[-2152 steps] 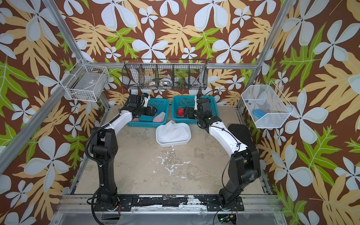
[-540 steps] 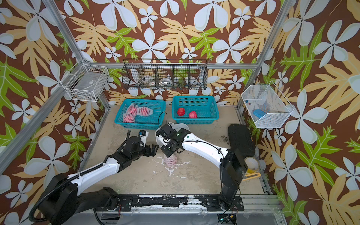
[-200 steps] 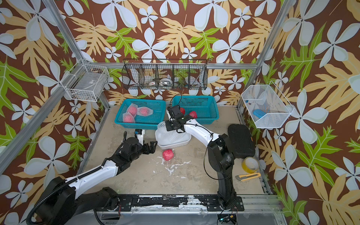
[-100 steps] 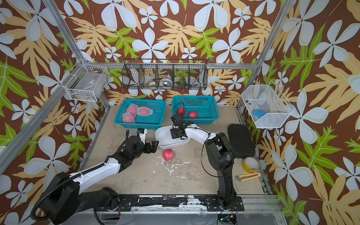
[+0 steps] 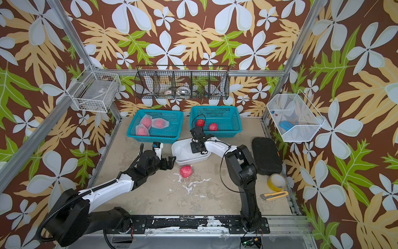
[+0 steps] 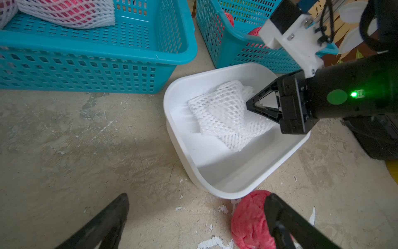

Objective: Remove foam nets from apples
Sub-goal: Place the foam net into the storage box.

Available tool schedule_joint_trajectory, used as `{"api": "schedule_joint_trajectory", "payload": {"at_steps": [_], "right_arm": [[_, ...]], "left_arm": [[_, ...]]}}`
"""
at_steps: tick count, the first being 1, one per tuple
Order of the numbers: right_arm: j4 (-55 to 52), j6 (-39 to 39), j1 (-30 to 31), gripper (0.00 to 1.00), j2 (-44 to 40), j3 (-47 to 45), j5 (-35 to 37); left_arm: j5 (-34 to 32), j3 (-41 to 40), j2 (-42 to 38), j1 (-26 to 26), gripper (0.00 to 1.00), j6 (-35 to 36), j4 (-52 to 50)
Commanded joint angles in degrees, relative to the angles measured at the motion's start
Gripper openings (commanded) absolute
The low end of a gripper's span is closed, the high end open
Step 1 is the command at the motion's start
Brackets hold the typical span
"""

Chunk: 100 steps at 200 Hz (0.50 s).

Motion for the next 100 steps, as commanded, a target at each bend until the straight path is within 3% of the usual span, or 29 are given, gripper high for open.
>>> {"api": "schedule_joint_trajectory", "payload": {"at_steps": [1, 10, 18, 67, 100], "right_arm": [[-1.44, -0.56, -0.10, 0.17, -2.08, 1.24, 1.35], [-2.16, -0.78, -0.07, 0.29, -2.70, 1.82, 1.39], [-2.45, -1.07, -0.05, 0.33, -3.32, 2.10, 1.26], [-6.12, -1.71, -0.10, 0.43, -5.18, 4.21, 3.22], [-6.78, -1.76, -0.19, 0.43, -5.89, 4.22, 6.38]], "left_arm": [[-0.22, 0.16, -0.13, 0.14, 1.00, 0.19, 0.17], [-0.22, 0.26, -0.25, 0.14, 1.00, 0.19, 0.08], [-0.36, 0.29, -0.29, 0.14, 1.00, 0.21, 0.08], [-0.93, 0.25, -0.95, 0.20, 1.00, 0.78, -0.40], [-1.21, 0.35, -1.01, 0.18, 1.00, 1.08, -0.71]]}}
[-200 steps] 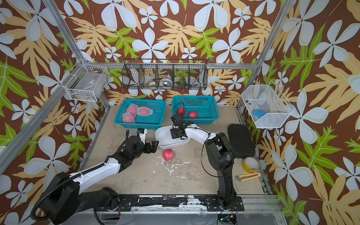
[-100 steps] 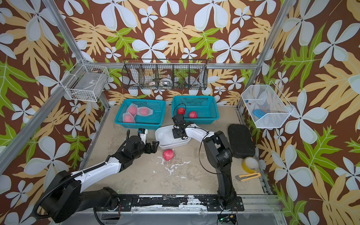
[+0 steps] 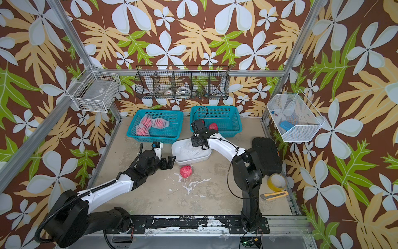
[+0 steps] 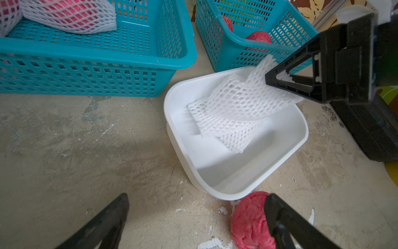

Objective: Remove foam nets from apples
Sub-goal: Place the foam net into the storage box.

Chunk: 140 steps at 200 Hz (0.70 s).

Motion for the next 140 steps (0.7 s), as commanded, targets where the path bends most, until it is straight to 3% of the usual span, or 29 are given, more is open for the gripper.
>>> {"api": "schedule_joint_trajectory", "payload": {"at_steps": [1, 88, 140], "right_arm": [[-1.53, -0.64, -0.06, 0.43, -0.78, 0.05, 3.31], [-1.87, 0.59, -1.73, 0.38, 10.75, 9.07, 3.89], [-5.50, 0.01, -2.04, 0.44, 8.06, 11.74, 8.22]], "left_arm": [[-0.85, 0.34, -0.32, 0.16, 1.00, 0.87, -0.69], [-0.14, 0.52, 0.10, 0.14, 1.00, 0.65, -0.13], [-0.02, 0.34, 0.46, 0.14, 1.00, 0.54, 0.01]]}}
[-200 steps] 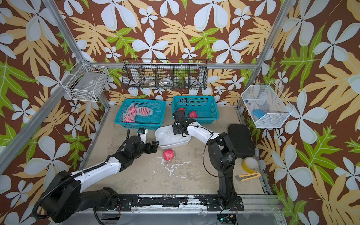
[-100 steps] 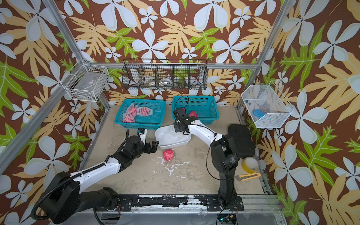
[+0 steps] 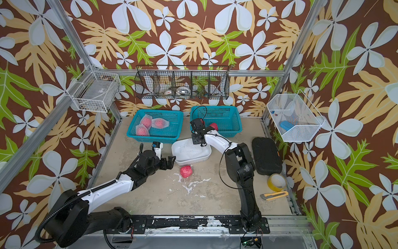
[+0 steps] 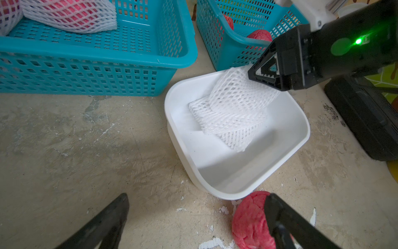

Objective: Remove foam nets from apples
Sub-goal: Place the foam net into the storage box.

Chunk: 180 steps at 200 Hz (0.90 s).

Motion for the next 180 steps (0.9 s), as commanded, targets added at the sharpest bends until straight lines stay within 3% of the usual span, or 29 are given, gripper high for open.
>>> {"api": "schedule_joint_trajectory", "payload": {"at_steps": [1, 23, 53, 91, 103, 126, 141, 160, 180], "right_arm": [[-3.34, -0.31, -0.27, 0.44, -1.59, 2.52, 3.97], [-5.31, -1.29, -0.50, 0.53, -3.69, 3.77, 4.72], [-7.12, -1.79, -0.62, 0.58, -7.05, 3.71, 2.91], [-7.67, -1.73, -0.64, 0.55, -11.93, 0.74, -2.53], [-5.71, -1.57, -0.63, 0.55, -16.28, -3.25, -5.17], [3.79, -3.69, 0.62, 0.55, -26.69, -16.99, -17.22], [7.26, -6.31, 4.18, 0.64, -31.82, -24.78, -23.86], [7.84, -7.00, 11.84, 0.79, -35.15, -31.95, -21.24], [7.95, -4.37, 17.21, 0.86, -35.38, -37.33, -19.86]], "left_arm": [[-0.01, 0.36, 0.25, 0.14, 1.00, 0.40, 0.10], [0.30, 0.69, 0.47, 0.16, 1.00, 0.25, 0.43], [0.10, 1.27, 0.13, 0.14, 1.00, 0.33, -0.20], [-0.16, 1.54, -0.96, 0.11, 1.00, 0.76, -1.49], [-0.43, 1.75, -1.55, 0.16, 1.00, 0.80, -2.28], [-0.60, 1.51, -3.06, 0.14, 1.00, 0.80, -2.86], [-0.56, 1.57, -3.46, 0.14, 1.00, 0.69, -3.72], [0.20, 2.06, -4.19, 0.17, 1.00, 0.34, -7.05], [-0.12, 0.69, -7.47, 0.13, 1.00, -1.29, -9.22]]}}
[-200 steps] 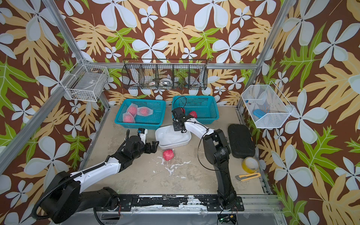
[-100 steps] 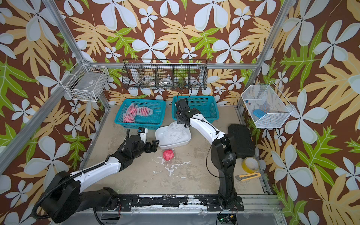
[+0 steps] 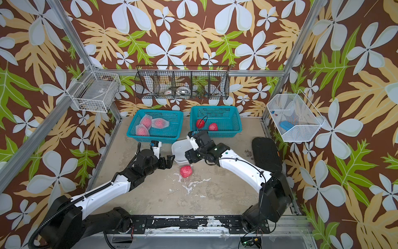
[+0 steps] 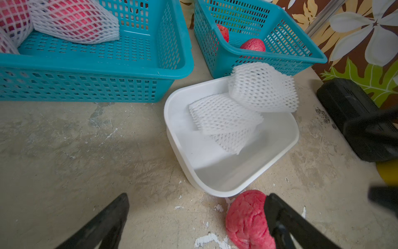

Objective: Remove foam nets from apples
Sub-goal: Place the foam net into the storage box, then pick up the apple from the center of the board.

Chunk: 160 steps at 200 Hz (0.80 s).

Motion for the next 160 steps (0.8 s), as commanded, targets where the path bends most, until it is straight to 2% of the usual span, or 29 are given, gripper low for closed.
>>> {"api": "schedule_joint_trajectory", "payload": {"at_steps": [1, 13, 25, 38, 50, 75, 95, 115, 138, 160], "right_arm": [[2.22, 1.30, 4.39, 0.87, -0.51, -4.69, -1.23], [2.79, 2.86, 6.24, 0.88, 0.13, -7.30, 0.56], [4.01, 3.04, 7.36, 0.94, 1.04, -9.34, 2.84], [5.53, 2.78, 7.45, 0.95, 2.10, -10.63, 4.24], [6.55, 2.63, 7.50, 1.00, 3.04, -10.73, 5.85], [9.03, 2.97, 7.34, 1.00, 6.16, -9.97, 5.66], [9.98, 4.03, 7.04, 1.00, 9.91, -8.34, 4.93], [10.96, 4.12, 7.05, 1.00, 13.05, -7.08, 4.03], [11.38, 3.86, 6.96, 0.90, 15.63, -5.90, 4.47], [11.05, 3.75, 6.52, 0.70, 17.15, -4.41, 2.15]], "left_arm": [[-0.27, -0.83, -2.91, 0.13, 1.00, -1.33, -3.60], [-0.74, -1.48, -4.90, 0.11, 1.00, -1.65, -4.77], [-1.19, -2.12, -6.60, 0.14, 1.00, -1.49, -5.58], [-0.74, -2.59, -8.10, 0.15, 1.00, -1.22, -6.37], [0.15, -2.73, -9.80, 0.14, 1.00, -1.29, -7.15], [1.18, -3.73, -12.93, 0.14, 1.00, -2.10, -8.10], [5.57, -4.76, -16.01, 0.14, 1.00, -3.26, -8.82], [13.38, -5.75, -19.72, 0.05, 1.00, -5.88, -9.75], [21.63, -6.12, -22.58, -0.19, 1.00, -9.18, -11.57], [24.08, -5.23, -24.43, -2.45, 0.99, -10.64, -15.83]]}}
